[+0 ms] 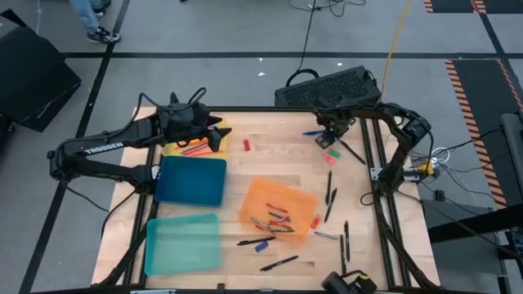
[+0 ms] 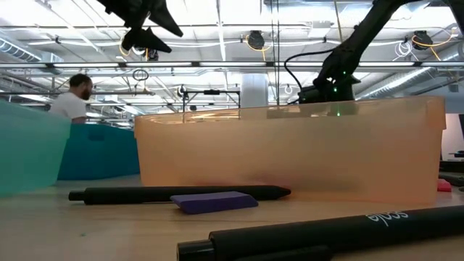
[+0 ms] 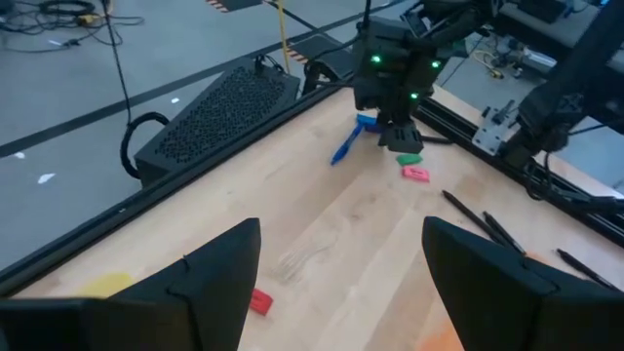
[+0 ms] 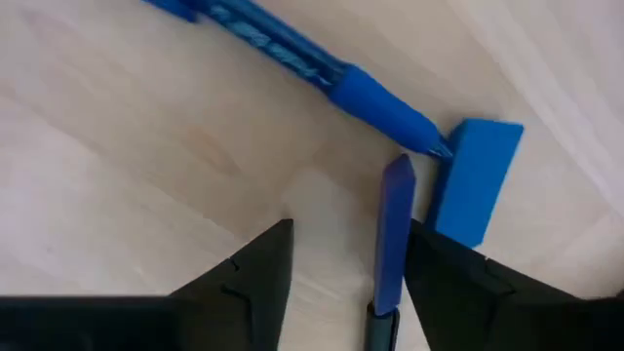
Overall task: Sort crayons/erasers/pens/pencils in bins
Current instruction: Put the purple eraser into the blue bin
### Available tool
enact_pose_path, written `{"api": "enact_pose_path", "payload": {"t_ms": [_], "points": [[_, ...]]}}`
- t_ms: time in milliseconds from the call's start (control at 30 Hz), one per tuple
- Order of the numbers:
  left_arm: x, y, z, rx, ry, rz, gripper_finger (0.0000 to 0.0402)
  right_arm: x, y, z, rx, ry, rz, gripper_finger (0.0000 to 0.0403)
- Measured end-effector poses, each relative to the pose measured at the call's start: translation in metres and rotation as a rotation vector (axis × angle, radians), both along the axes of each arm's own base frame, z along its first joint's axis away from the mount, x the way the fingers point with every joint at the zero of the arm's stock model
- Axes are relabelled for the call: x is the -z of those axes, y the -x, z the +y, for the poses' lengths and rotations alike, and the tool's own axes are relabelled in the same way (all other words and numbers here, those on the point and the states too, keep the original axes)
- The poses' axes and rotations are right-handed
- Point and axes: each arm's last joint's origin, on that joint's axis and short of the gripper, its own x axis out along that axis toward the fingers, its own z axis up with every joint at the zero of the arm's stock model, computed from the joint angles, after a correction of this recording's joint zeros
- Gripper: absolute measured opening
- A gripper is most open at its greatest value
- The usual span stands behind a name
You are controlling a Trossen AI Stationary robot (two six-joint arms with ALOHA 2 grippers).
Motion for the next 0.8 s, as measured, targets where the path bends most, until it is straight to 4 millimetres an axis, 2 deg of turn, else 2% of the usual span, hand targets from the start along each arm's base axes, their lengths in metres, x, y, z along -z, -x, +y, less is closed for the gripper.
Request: {"api": "enact_pose_path", "payload": {"t_ms": [167,400,500,633,733,800], "points": [[0.000,0.001,0.004,-0.025,0.006,-0.003,0.0285,0.007,-0.002,-0.001,-0.041,-0.023,-0.009,0.0130],[0.000,0.006,0.012,-0.072,0.014,0.001,0.0285,0.008,-0.003,-0.002,-0.049,-0.004,-0.014,0.0021],[0.001,0.007,0.012,-0.071,0.021,0.013,0.0285,0.002,-0.006,0.001,-0.072,0.016,-0.022,0.0017],[0.000,0.011,0.008,-0.056,0.023,0.020,0.0285,-0.021,-0.012,0.022,-0.156,0.030,-0.023,0.0018],[-0.003,0.017,0.003,-0.038,0.017,0.022,0.0285,-0.055,-0.025,0.044,-0.238,0.083,-0.114,0.0014],[-0.003,0.021,-0.002,-0.011,0.011,0.044,0.0285,-0.075,-0.035,0.067,-0.306,0.105,-0.165,0.0014]]}}
